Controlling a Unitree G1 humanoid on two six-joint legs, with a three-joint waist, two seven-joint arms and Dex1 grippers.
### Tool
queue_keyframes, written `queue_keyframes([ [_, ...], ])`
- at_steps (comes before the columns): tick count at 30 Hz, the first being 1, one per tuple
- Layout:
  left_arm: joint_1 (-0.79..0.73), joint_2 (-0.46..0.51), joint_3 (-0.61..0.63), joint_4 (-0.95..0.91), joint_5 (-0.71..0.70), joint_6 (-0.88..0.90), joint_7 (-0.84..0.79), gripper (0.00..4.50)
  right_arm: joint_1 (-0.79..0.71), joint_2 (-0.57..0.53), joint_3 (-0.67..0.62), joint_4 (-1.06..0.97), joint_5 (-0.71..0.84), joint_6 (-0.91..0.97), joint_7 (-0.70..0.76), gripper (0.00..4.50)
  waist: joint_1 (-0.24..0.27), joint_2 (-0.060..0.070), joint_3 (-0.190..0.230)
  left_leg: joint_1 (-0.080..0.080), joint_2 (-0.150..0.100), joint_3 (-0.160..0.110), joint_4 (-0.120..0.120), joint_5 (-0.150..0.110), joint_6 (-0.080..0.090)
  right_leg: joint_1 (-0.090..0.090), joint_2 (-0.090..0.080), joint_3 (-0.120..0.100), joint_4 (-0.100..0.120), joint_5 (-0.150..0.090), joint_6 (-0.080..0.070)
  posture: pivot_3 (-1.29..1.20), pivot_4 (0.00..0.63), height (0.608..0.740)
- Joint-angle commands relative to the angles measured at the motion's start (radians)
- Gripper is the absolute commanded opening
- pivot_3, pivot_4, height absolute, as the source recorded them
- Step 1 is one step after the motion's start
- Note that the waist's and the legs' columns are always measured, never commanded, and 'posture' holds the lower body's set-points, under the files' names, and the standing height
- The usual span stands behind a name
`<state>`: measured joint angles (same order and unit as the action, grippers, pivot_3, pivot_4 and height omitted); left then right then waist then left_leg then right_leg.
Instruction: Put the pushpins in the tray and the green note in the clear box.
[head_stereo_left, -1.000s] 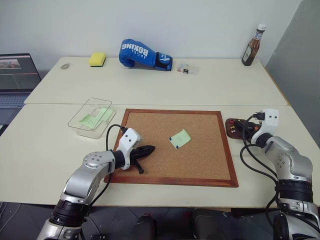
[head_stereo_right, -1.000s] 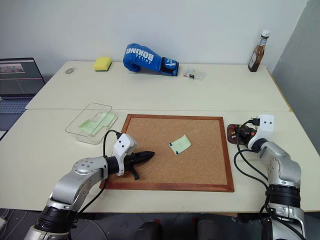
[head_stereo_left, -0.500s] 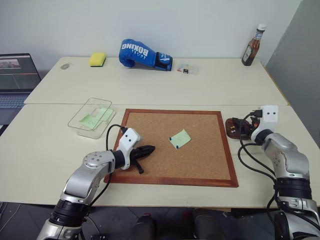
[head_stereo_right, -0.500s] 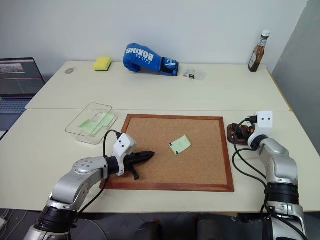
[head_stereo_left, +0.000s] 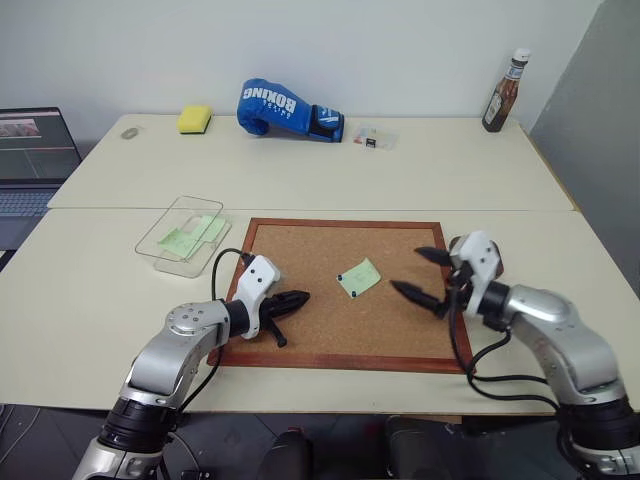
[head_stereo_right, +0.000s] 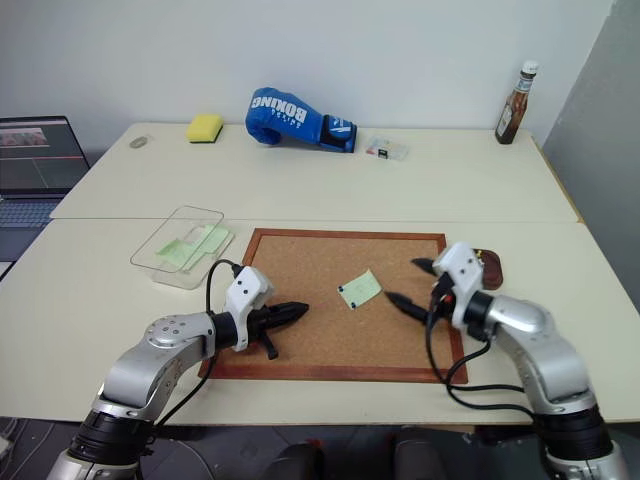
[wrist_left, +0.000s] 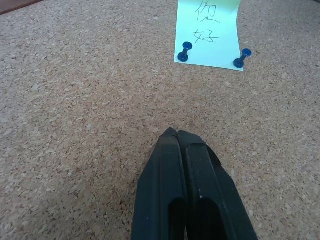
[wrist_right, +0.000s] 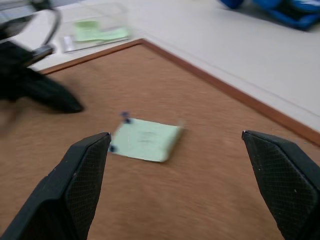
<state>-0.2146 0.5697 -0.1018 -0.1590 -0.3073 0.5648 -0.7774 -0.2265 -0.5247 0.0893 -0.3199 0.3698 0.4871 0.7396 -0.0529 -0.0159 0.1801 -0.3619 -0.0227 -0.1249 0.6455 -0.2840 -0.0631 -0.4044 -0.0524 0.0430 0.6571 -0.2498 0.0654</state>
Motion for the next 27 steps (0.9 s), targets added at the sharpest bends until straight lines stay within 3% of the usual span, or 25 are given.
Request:
queue_keyframes([
  [1,0.018,0.01,-0.022,0.016,0.009,0.032,-0.01,0.0,-0.017,0.051,0.091,0.022,-0.056,-0.089,0.013,4.47,0.0,0.0,0.0,0.0,0.0,0.0,0.0,0.0,0.0,0.0,0.0,0.0,0.0,0.0,0.0,0.0,0.15,0.74],
  [7,0.01,0.014,-0.021,0.023,0.01,0.032,-0.014,0.0,-0.049,0.117,0.203,0.169,-0.15,-0.219,0.043,4.47,0.003,0.0,0.0,0.0,0.0,0.0,0.0,0.0,0.0,0.0,0.0,0.0,0.0,0.0,0.0,0.0,0.15,0.74],
  [17,0.008,0.012,-0.018,0.01,0.01,0.042,-0.011,0.0,-0.11,0.206,0.228,0.347,-0.196,-0.314,0.056,4.47,0.004,0.0,0.0,0.0,0.0,-0.001,0.0,0.0,0.0,0.0,0.0,-0.001,0.0,0.0,-0.001,0.0,0.15,0.74],
  [18,0.01,0.013,-0.017,0.009,0.01,0.042,-0.011,0.0,-0.112,0.211,0.226,0.355,-0.196,-0.317,0.058,4.1,0.004,0.0,0.0,0.0,0.0,-0.001,0.0,0.0,0.0,0.0,0.0,-0.001,0.0,0.0,-0.001,0.0,0.15,0.74],
  [27,0.015,0.016,-0.01,0.003,0.01,0.044,-0.008,0.0,-0.133,0.234,0.216,0.407,-0.211,-0.341,0.051,2.43,0.002,0.0,0.0,0.0,0.0,-0.001,0.0,0.0,0.0,0.0,0.0,-0.001,0.0,0.001,-0.001,0.0,0.15,0.74],
])
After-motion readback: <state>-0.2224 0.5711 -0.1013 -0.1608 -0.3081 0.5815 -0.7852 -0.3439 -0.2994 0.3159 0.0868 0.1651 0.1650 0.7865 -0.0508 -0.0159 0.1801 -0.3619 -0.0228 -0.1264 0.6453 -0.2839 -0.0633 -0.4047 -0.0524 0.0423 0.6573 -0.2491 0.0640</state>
